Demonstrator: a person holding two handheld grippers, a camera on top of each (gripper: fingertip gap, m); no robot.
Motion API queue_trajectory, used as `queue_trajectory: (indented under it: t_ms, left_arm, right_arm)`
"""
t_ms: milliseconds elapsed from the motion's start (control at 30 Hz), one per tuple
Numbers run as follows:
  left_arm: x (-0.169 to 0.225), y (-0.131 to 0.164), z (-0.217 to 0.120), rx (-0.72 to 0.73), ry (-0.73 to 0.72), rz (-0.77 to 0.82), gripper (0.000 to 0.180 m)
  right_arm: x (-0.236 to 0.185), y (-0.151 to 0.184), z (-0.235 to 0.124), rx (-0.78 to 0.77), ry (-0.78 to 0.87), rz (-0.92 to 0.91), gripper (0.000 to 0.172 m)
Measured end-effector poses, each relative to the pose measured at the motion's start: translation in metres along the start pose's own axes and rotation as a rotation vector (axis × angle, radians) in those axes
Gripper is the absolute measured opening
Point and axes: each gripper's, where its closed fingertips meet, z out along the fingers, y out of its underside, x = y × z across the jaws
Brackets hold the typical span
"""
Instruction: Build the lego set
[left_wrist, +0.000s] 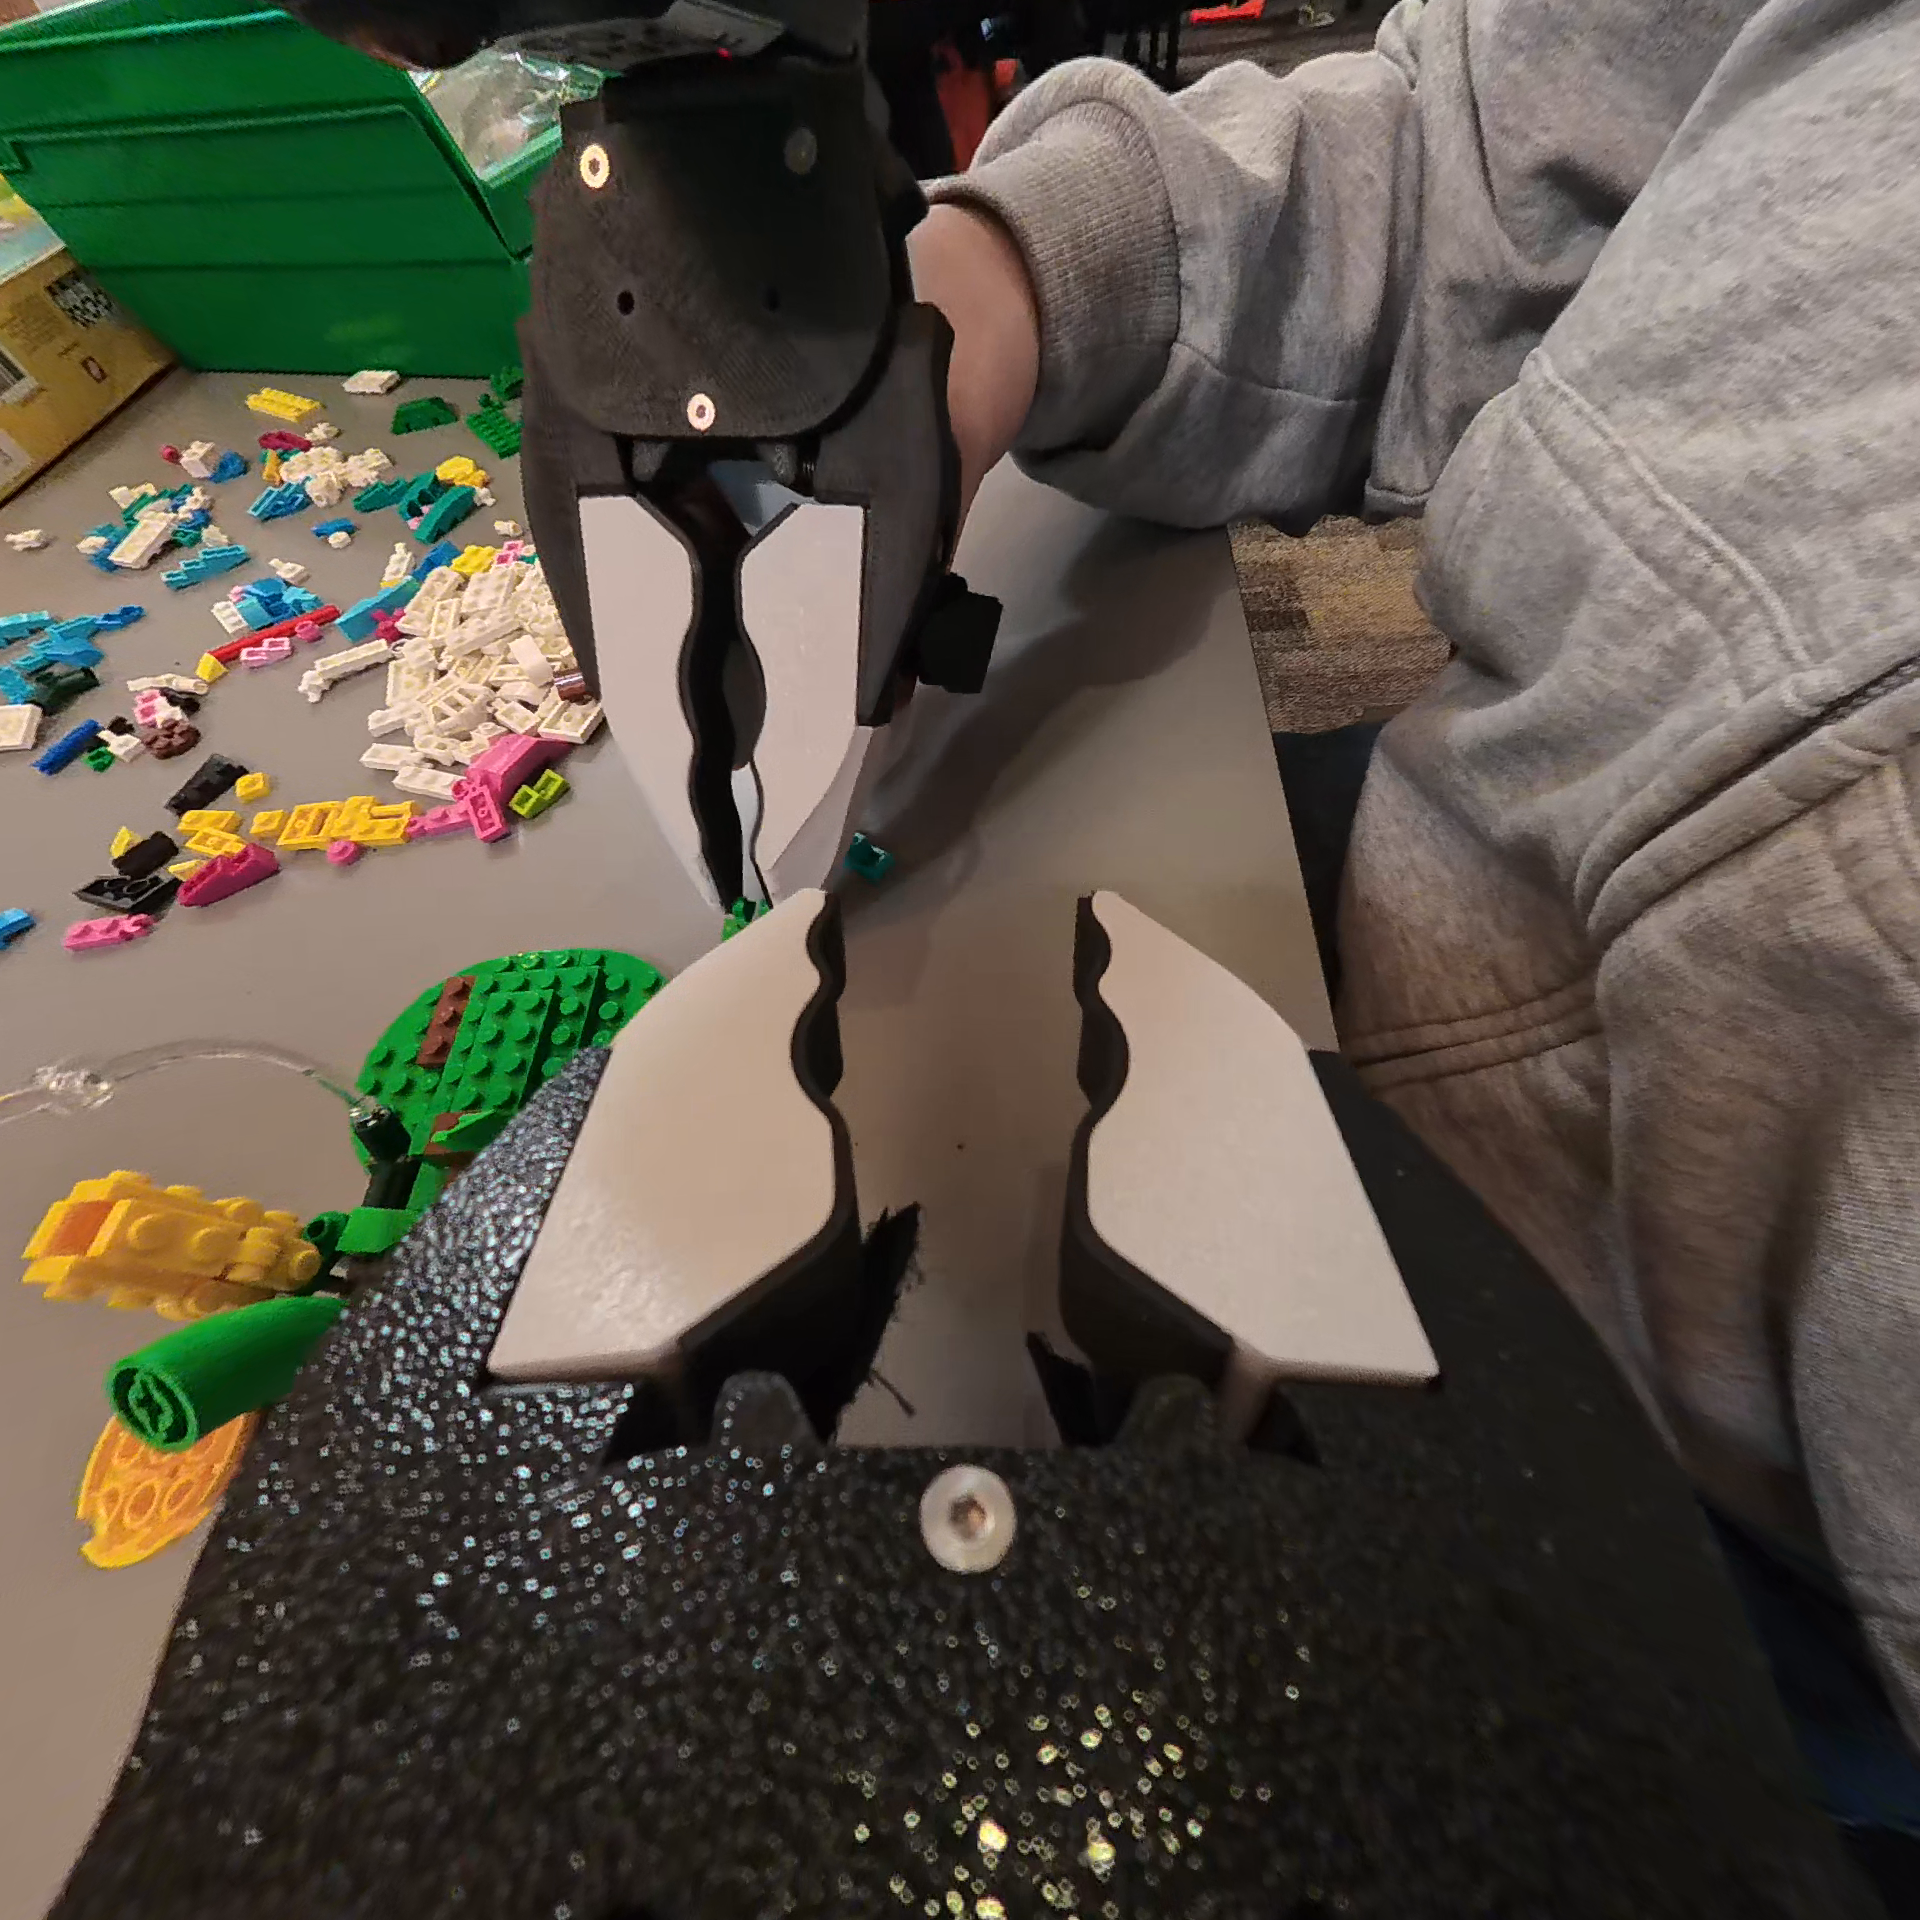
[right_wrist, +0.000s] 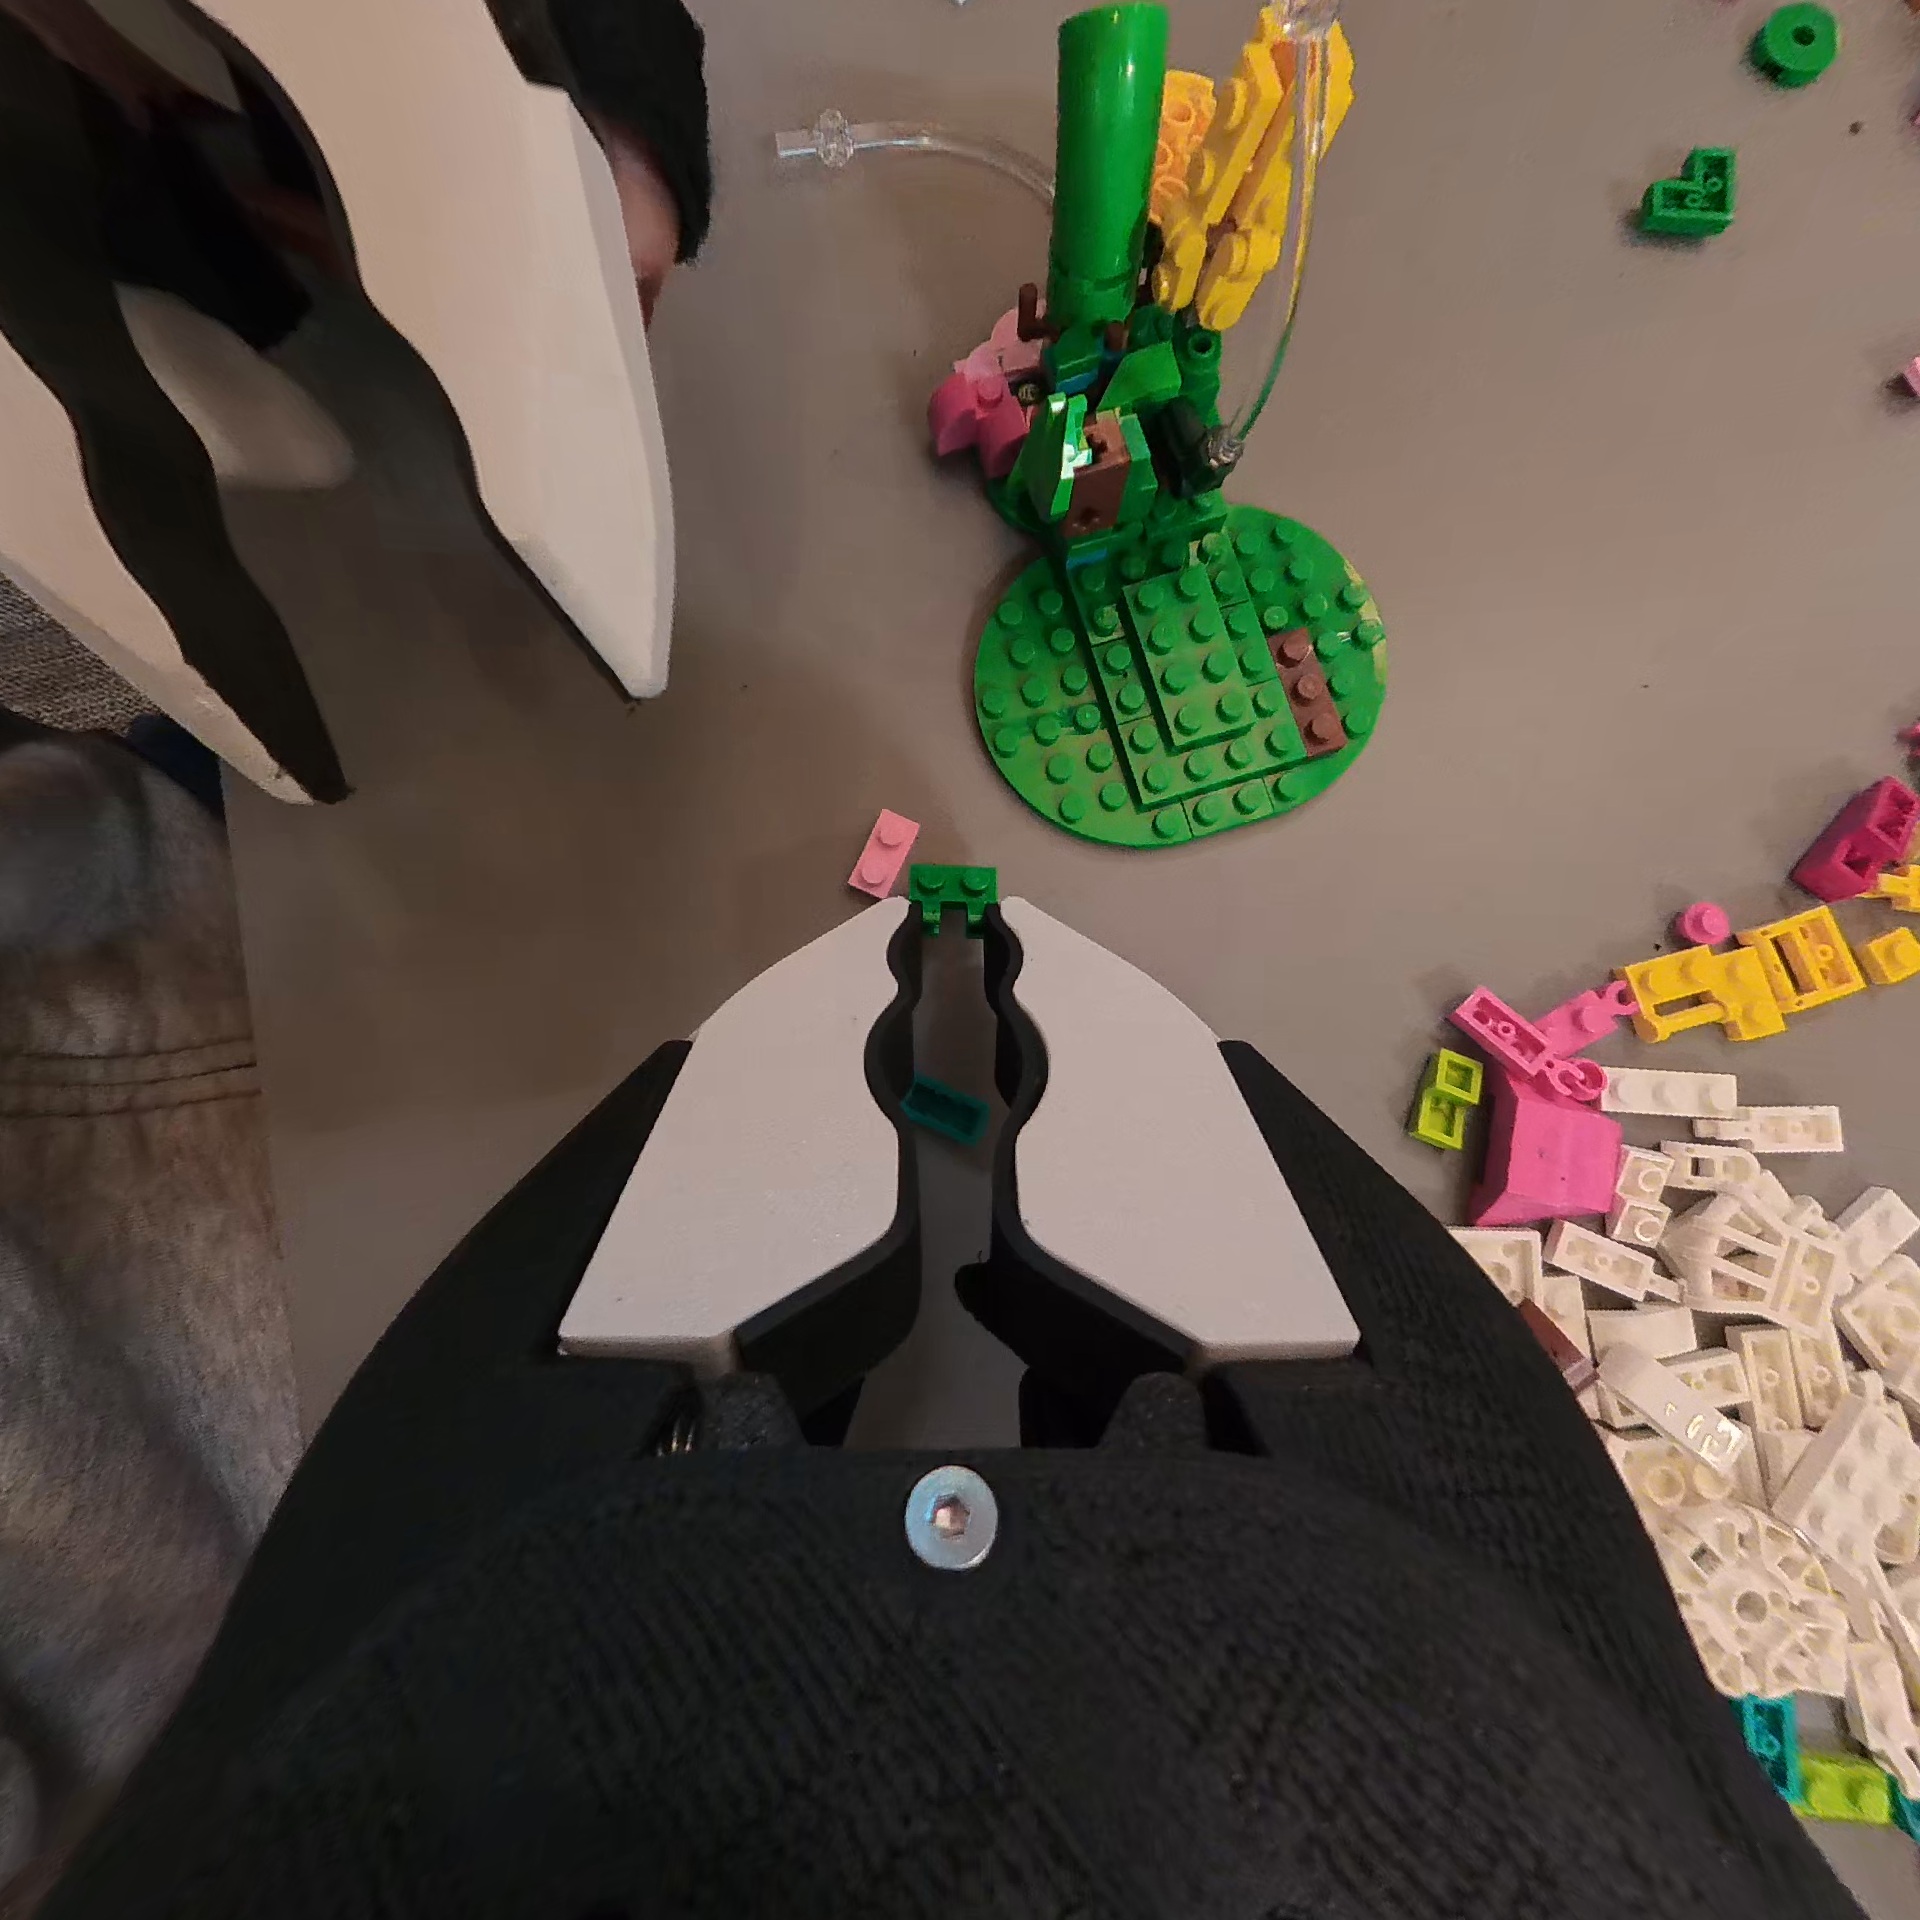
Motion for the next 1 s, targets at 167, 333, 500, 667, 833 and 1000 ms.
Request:
queue_trajectory:
  t_ms: [167,333,500,667,833,1000]
  left_arm:
    - [-0.001,0.001,0.0,0.002,0.003,-0.014,0.043]
    - [-0.001,0.002,0.0,-0.003,0.006,-0.014,0.043]
    - [0.0,0.002,0.0,-0.008,0.011,-0.018,0.043]
    - [0.001,0.003,0.001,-0.015,0.017,-0.022,0.043]
    - [0.0,0.003,0.0,-0.013,0.017,-0.028,0.043]
    - [-0.001,0.003,-0.002,-0.01,0.015,-0.038,0.044]
  right_arm:
    - [-0.003,-0.001,0.002,-0.002,-0.006,-0.022,0.01]
    - [-0.007,-0.003,0.005,0.001,-0.02,-0.039,0.01]
    - [-0.013,-0.006,0.007,0.011,-0.036,-0.057,0.01]
    - [-0.017,-0.008,0.009,0.021,-0.047,-0.075,0.01]
    - [-0.016,-0.014,0.004,0.056,-0.036,-0.088,0.01]
    - [-0.02,-0.02,-0.001,0.096,-0.061,-0.111,0.01]
